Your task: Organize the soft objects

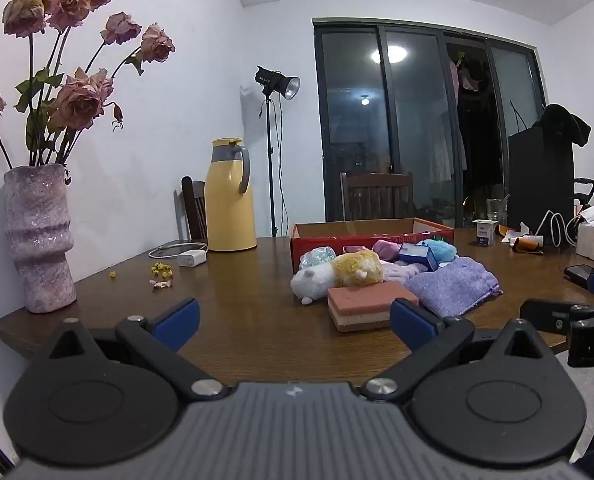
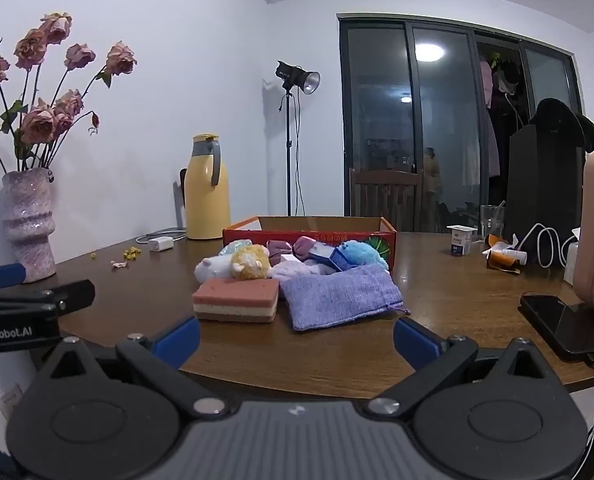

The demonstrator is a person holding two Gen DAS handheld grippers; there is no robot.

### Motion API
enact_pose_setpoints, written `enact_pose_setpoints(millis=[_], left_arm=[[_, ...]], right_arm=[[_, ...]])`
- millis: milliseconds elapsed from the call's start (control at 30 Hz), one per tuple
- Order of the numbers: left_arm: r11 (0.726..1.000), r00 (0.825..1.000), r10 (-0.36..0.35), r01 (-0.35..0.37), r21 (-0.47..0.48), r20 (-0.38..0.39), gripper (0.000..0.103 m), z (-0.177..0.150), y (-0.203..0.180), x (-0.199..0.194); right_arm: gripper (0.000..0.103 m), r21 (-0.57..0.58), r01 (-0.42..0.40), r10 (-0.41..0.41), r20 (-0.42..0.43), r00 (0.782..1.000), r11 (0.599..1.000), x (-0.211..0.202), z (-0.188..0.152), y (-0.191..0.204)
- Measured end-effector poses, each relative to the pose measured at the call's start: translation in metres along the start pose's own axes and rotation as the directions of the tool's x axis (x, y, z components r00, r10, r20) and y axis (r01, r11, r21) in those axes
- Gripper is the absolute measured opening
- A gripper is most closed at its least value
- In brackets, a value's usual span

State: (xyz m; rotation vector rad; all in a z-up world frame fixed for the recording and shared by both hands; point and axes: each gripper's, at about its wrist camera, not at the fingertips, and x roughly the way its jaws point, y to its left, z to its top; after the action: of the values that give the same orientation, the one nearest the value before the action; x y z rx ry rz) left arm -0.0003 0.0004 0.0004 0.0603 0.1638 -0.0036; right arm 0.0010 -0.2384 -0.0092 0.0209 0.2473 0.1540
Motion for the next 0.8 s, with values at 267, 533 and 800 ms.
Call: enact_pose_setpoints(millis=[267,533,800], left_arm=[[1.000,1.000,-0.005,0.005,0.000,-0.004,0.103,-0.0029,0.0012,0.0005],[1.000,1.000,-0.004,0.004,0.002,-0.002,0.103,-0.0032,0.0013,0.0007],[1.000,1.000,-0.005,0.005,0.000,-0.002,0.103,-0.0041,0.0019,0.0000]], right_arm=[[0.103,0.003,-0.007,0.007,0.003,1.000,1.000,-0.0001,0.0004,0.0000],[0.103,-0.001,-0.003,0.003,0.005,1.000,1.000,-0.0024,0.0030,-0.0025],[0.103,-0.003,-0.004,0.004,0.005,1.000,1.000,-0.0001,0.0017,0.0019]])
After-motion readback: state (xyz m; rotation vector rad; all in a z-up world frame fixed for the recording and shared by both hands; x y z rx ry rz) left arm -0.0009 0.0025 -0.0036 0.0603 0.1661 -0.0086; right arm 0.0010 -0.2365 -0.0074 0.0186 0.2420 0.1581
